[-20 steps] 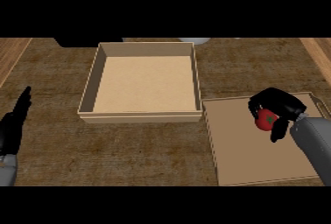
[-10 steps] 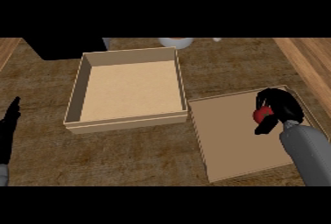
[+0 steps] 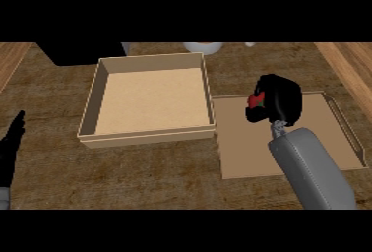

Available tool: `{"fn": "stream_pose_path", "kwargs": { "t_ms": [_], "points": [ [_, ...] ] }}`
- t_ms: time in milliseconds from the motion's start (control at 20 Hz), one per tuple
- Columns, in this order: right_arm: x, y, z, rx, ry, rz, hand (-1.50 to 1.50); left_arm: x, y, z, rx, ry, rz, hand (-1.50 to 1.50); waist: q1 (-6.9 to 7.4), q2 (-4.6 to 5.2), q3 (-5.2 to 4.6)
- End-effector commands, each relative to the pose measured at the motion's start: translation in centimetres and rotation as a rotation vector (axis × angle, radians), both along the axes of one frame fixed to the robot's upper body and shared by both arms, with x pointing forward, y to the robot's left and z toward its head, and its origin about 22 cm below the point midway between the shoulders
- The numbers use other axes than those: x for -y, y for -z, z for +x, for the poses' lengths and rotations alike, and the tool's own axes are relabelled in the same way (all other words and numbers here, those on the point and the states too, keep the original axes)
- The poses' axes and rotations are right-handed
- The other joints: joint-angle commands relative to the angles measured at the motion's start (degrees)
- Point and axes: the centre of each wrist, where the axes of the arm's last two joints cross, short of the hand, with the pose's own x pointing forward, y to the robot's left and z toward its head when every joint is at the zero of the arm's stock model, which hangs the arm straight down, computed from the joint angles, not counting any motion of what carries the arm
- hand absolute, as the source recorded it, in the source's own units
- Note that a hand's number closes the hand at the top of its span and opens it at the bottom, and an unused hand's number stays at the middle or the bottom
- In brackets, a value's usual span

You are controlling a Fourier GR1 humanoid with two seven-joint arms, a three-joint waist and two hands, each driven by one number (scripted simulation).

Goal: Pick the tomato from the tray and place it in the cardboard box

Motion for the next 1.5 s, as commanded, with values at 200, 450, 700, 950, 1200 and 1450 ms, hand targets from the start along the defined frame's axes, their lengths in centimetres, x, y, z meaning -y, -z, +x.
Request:
{"fn": "stream_pose_path", "kwargs": {
  "t_ms": [200,450,700,950,1200,1450],
  "points": [
    [-13.5,-7.7,-5.6,0.167,0.075,0.044,1.5,1.1,-0.8,1.5,0.04,0.082,-0.012,0.0,3.86,2.37,0.6],
    [-17.0,-12.4,-5.8,0.213,0.133,0.121,1.5,3.1,-2.3,2.5,0.067,0.13,-0.023,0.0,7.2,3.43,0.81],
    [-17.8,-16.2,-2.6,0.233,0.174,0.211,1.5,3.3,-1.5,3.5,0.07,0.135,-0.027,0.0,8.05,4.07,0.73],
    [-16.6,-16.8,1.2,0.225,0.203,0.306,1.5,3.9,-2.8,4.3,0.088,0.152,0.003,0.0,8.7,4.57,0.77],
    [-15.3,-13.7,4.6,0.174,0.223,0.322,1.5,3.6,-2.0,4.2,0.077,0.172,-0.026,0.0,9.29,5.08,0.74],
    [-14.4,-11.6,6.9,0.158,0.253,0.325,1.5,5.2,-3.0,4.3,0.1,0.178,-0.02,0.0,10.05,4.91,0.82]
  ]
}}
